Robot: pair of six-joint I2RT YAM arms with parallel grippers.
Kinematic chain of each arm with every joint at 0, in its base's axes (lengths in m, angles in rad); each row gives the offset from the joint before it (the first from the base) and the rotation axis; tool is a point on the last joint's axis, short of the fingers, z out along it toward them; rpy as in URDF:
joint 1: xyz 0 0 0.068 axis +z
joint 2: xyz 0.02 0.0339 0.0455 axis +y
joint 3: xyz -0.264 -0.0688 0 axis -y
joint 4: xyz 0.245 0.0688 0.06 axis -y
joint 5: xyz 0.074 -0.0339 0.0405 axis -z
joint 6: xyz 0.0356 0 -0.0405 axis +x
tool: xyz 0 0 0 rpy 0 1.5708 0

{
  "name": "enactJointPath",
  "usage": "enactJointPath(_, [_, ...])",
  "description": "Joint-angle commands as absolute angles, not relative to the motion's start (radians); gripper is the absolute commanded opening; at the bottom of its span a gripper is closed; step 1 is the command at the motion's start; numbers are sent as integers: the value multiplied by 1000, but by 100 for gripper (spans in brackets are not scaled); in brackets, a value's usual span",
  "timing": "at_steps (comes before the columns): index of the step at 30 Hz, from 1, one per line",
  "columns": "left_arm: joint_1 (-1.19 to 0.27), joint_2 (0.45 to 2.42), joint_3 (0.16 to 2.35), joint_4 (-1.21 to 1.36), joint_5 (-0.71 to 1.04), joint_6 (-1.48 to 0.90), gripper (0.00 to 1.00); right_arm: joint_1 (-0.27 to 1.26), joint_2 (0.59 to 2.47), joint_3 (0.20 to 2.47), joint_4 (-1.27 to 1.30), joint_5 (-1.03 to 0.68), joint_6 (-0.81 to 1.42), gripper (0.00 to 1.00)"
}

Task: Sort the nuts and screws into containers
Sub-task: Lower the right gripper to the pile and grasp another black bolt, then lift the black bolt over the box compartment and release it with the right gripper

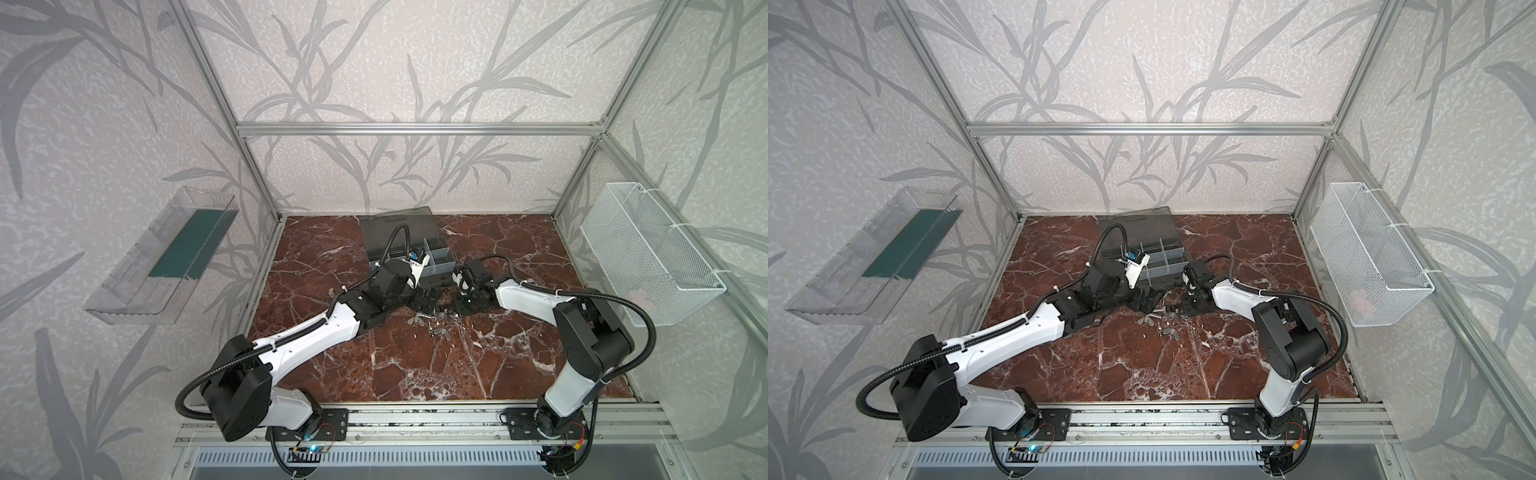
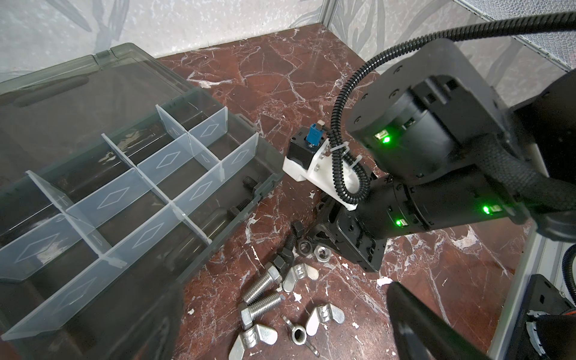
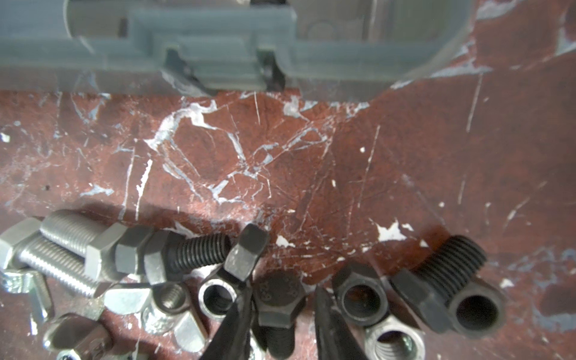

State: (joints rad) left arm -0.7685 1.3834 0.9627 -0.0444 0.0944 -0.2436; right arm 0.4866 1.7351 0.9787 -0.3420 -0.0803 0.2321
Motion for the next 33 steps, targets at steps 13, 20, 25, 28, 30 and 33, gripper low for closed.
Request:
enactJointPath(13, [-765,1353,996,-49,81,-236,99,497,1798,980,-360,-61,233,26])
enactJointPath(20, [-765,1336,993,-50,70,-225,99,496,1747,1055,-422,-39,215,22])
enactJointPath(25, [-764,1327,995,-58,37,-209,99,495,1725,1134,-469,-33,204,22])
enactJointPath(28, [-764,1312,991,-61,5,-181,99,495,1727,1189,-484,-38,200,22])
enactJointPath(30, [-764,1303,990,-70,-31,-159,99,495,1739,1232,-494,-43,200,22])
enactJointPath(33, [-759,1283,986,-72,-78,-135,99,495,1770,1301,-504,-57,201,22])
